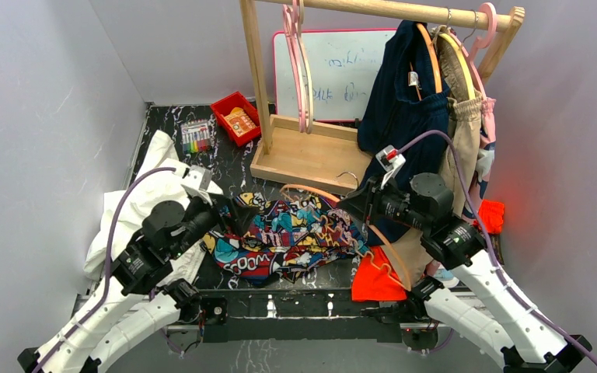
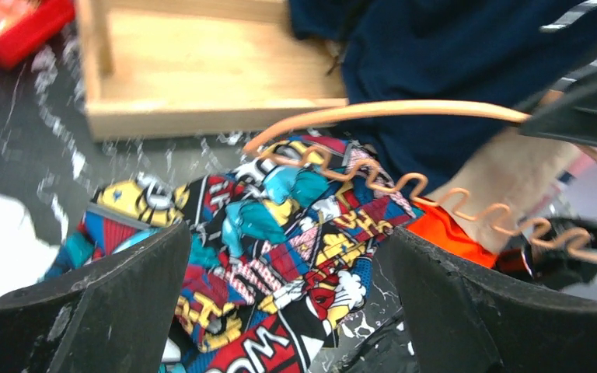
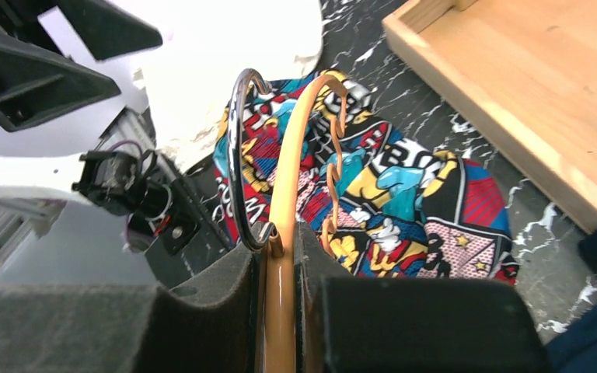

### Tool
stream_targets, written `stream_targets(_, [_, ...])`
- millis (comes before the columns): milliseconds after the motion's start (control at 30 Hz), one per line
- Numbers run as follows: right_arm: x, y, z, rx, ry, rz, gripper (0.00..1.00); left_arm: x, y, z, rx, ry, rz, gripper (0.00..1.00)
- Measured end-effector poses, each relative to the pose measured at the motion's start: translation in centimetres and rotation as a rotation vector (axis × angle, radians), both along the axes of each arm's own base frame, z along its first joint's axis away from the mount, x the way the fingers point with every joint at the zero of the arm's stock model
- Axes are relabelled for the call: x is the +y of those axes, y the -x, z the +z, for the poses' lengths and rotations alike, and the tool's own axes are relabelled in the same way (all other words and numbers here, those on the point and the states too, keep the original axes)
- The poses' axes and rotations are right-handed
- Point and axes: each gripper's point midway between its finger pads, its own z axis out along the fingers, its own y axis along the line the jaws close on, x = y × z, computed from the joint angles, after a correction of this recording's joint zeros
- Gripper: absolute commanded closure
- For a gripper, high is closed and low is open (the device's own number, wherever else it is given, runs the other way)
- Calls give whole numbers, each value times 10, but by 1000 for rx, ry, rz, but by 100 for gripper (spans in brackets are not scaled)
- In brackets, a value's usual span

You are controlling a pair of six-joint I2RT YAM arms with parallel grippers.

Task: Place the shorts on the hanger
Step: Hang the shorts on the hanger.

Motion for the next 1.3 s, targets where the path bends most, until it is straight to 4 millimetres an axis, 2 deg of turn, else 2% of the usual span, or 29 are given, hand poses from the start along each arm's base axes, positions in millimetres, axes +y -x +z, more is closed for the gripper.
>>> stream_targets(100, [-4,-7,7,-18,18,-40,100,15,-9,-24,136,7,153,2])
stream_targets(233, [-3,-11,47,-103,-6,-34,100,35,-14,-65,319,-38,336,2])
stream_targets(333, [-5,-6,59,-154,-28,-24,100,41,-11,-83,401,-65,395,2])
stream_targets(400, [-7,-4,53,-153,-25,-24,100,43,-6,-95,462,-81,417,2])
stream_targets(567, [-11,0,22,-104,14,-27,100,42,6,-113,616,-131,446,2])
stream_targets(700, [-12,-2,11,-88,34,-33,100,46,14,-132,700,-205,472,4])
stream_targets(733, [-12,-2,9,-86,37,-33,100,48,18,-144,741,-252,478,9])
stream_targets(833, [-12,-3,0,-77,51,-35,100,46,19,-154,775,-289,476,16])
stream_targets(933, [-13,-4,-2,-83,64,-34,100,40,19,-185,841,-369,463,34])
stream_targets(967, [-14,-3,-4,-79,70,-35,100,39,19,-188,843,-374,453,38])
stream_targets(1067, [-16,-2,-3,-84,70,-40,100,34,15,-196,838,-377,441,56])
stream_targets(1133, [-16,-2,-4,-85,73,-39,100,36,16,-203,839,-391,443,63])
stream_targets(1300, [-16,-1,-4,-85,74,-39,100,37,9,-208,824,-404,467,72])
